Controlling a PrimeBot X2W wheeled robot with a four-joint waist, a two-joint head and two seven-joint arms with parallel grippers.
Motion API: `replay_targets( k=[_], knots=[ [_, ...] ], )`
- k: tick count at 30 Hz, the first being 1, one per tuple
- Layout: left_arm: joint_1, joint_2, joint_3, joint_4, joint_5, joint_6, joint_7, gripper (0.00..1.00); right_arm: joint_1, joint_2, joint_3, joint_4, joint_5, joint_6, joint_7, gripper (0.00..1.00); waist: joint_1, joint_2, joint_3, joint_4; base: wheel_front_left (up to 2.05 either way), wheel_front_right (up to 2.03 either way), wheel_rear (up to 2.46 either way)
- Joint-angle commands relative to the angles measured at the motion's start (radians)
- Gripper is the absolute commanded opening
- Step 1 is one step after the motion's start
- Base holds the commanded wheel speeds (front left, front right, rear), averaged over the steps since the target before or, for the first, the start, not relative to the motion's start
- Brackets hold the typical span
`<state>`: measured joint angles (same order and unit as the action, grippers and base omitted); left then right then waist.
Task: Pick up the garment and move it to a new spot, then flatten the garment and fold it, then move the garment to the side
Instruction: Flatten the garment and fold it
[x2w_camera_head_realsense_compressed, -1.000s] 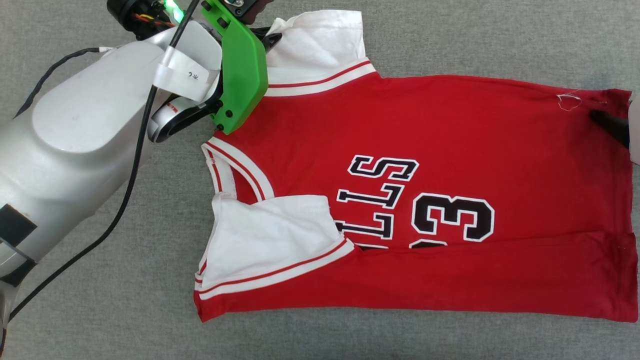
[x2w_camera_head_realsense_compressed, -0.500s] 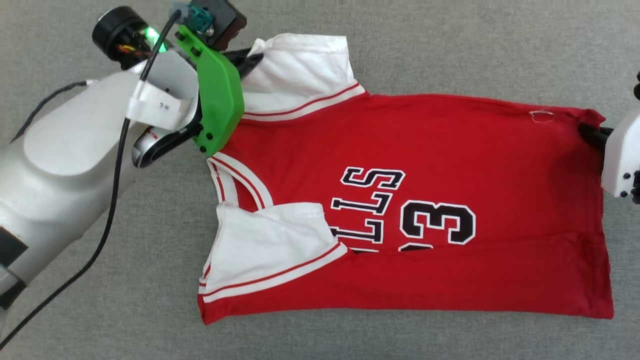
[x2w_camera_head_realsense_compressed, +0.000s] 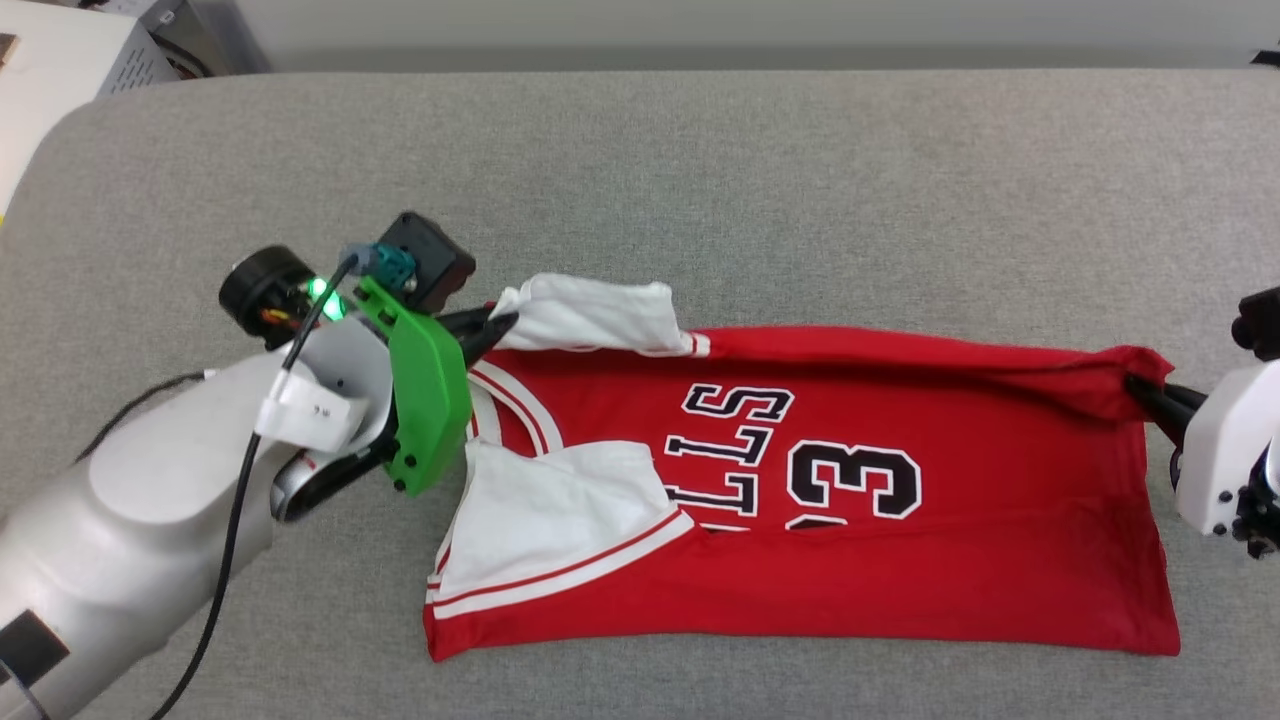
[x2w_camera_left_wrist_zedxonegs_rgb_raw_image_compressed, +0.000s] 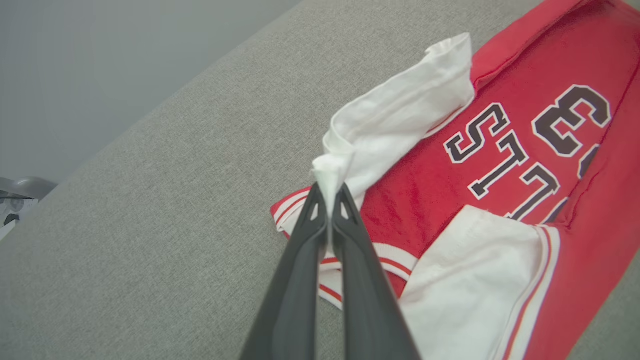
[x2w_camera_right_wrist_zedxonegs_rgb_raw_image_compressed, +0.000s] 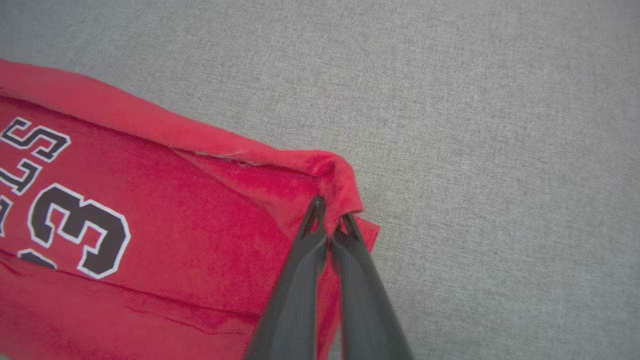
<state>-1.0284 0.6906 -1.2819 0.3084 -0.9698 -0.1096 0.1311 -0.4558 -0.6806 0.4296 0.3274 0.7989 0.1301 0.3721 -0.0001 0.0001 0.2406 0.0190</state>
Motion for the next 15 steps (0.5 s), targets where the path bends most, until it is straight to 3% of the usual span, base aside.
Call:
replay_targets(
  k=[1,8,15],
  knots=[
    [0.042,0.010,0.002,-0.009,-0.001,0.011,-0.012,0.00,0.034,-0.006,-0.005,-0.014,0.012,0.001,-0.012,0.00,0.0001,-0.0001,-0.044,0.007,0.00,0.00,0.00],
    [0.206,0.045,0.002,-0.085,-0.009,0.057,-0.030,0.00,0.184,-0.027,-0.043,-0.081,0.037,0.001,-0.025,0.00,0.0001,-0.0001,-0.083,0.014,0.00,0.00,0.00],
    [0.347,0.064,0.002,-0.113,-0.045,0.092,-0.040,0.00,0.301,-0.008,-0.078,-0.112,0.041,0.001,-0.008,0.00,0.0001,-0.0001,-0.084,0.016,0.00,0.00,0.00]
  ],
)
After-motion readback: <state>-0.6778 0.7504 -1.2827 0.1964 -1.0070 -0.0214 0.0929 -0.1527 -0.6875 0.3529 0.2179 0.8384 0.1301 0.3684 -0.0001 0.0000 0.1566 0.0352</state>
